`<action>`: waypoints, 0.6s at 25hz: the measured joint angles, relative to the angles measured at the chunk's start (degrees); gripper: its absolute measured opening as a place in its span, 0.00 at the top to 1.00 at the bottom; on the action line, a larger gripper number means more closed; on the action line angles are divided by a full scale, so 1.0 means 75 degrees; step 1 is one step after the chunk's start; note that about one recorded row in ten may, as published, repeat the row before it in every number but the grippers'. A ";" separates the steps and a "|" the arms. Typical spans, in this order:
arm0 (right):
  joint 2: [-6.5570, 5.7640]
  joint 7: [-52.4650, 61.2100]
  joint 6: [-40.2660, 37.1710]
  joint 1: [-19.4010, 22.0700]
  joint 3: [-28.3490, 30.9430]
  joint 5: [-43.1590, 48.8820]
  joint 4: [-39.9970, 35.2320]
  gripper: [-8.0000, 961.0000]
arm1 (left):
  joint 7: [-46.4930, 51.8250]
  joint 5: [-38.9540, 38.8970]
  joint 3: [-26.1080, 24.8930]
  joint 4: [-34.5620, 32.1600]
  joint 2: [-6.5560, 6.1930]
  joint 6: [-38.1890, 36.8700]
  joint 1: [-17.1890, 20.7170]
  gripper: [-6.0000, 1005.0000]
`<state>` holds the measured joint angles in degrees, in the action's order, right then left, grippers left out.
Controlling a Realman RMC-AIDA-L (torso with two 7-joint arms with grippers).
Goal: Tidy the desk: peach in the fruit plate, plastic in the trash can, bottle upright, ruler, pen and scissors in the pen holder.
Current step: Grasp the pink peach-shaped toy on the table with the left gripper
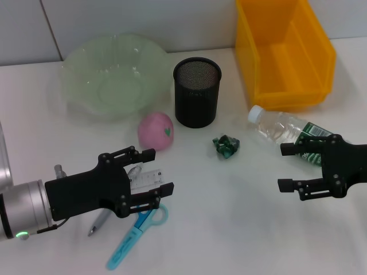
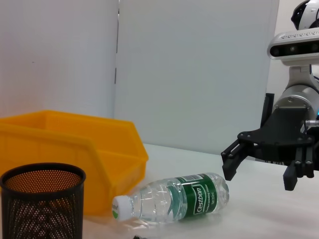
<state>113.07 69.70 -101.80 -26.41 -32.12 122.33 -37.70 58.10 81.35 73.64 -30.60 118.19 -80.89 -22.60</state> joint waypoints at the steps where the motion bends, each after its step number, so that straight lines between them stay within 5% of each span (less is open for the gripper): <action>1: 0.0006 0.0000 -0.0001 -0.0001 0.0000 0.0000 0.0000 0.14 | 0.0000 -0.0003 0.0000 0.0001 0.0001 -0.0001 0.0003 0.22; 10: 0.0029 0.0000 -0.0019 0.0034 0.0035 0.0000 -0.0015 0.14 | 0.0126 -0.0031 -0.0174 -0.0050 0.0025 0.0086 0.0001 0.22; 15: 0.0015 0.0000 -0.0022 0.0204 0.0259 -0.0025 -0.0063 0.14 | 0.0265 -0.0039 -0.0656 -0.0067 0.0063 0.1133 -0.0293 0.23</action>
<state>113.18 69.69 -101.96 -24.88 -30.18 122.14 -38.18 60.08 81.06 68.73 -31.10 118.66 -72.40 -24.80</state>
